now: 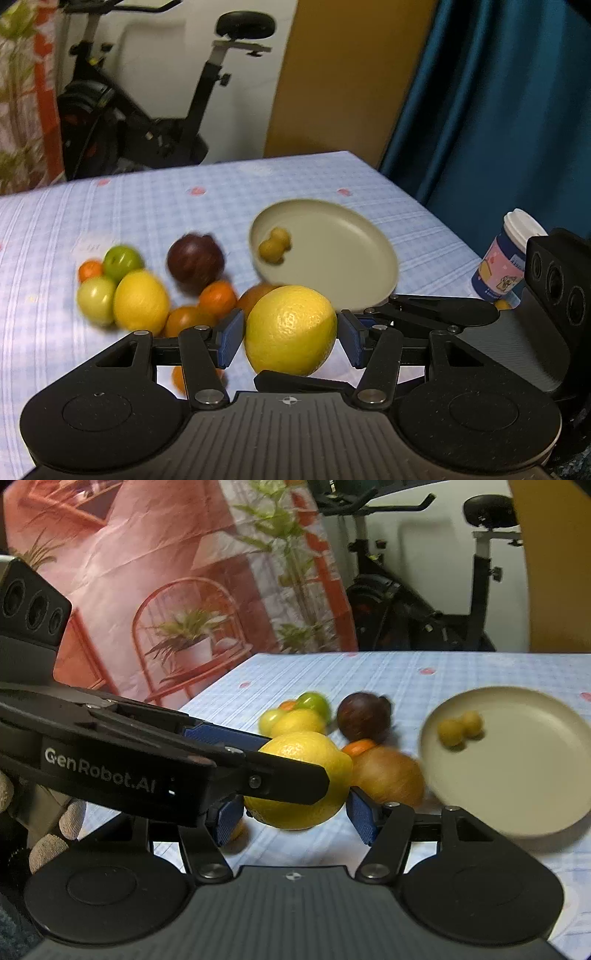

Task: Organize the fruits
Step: 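Carry the lemon onto the beige plate and open the left tool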

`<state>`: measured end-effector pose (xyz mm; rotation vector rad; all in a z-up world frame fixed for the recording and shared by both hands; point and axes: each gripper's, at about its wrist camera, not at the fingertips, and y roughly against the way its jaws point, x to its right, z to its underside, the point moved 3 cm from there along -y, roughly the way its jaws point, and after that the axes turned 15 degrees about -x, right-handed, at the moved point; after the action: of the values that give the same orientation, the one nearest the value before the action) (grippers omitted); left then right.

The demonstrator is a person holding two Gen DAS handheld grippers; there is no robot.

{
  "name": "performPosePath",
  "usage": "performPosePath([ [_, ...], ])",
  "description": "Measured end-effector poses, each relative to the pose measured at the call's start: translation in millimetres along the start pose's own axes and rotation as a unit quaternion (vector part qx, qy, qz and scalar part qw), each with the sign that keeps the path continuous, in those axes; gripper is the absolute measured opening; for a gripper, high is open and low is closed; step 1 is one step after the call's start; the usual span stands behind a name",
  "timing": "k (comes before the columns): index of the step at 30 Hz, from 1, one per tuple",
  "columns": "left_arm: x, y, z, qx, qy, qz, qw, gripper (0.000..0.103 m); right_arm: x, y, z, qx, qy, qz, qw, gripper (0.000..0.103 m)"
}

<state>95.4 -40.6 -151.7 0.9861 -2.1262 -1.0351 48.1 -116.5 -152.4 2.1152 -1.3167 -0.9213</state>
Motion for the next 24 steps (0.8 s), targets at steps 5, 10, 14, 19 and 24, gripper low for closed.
performPosePath([
  [5,16.8,-7.7,-26.4,0.01,-0.025,-0.001,0.9996,0.058,19.0,14.9,-13.8,0.017,-0.007,0.02,1.0,0.064],
  [10,25.2,-26.0,-59.9,0.006,-0.03,0.009,0.9995,0.058,40.4,23.6,-28.1,0.027,-0.014,0.041,0.999,0.064],
  [14,22.6,-49.8,-72.3,-0.024,-0.022,0.023,0.9992,0.058,60.2,20.8,-35.4,0.028,-0.02,0.051,0.998,0.064],
  [19,22.9,-82.2,-83.2,-0.048,-0.014,0.043,0.9978,0.057,89.1,10.7,-37.2,0.023,-0.046,0.051,0.997,0.052],
  [24,18.7,-106.6,-86.2,-0.072,-0.005,0.042,0.9965,0.057,107.0,-2.0,-30.4,0.017,-0.057,0.068,0.996,0.05],
])
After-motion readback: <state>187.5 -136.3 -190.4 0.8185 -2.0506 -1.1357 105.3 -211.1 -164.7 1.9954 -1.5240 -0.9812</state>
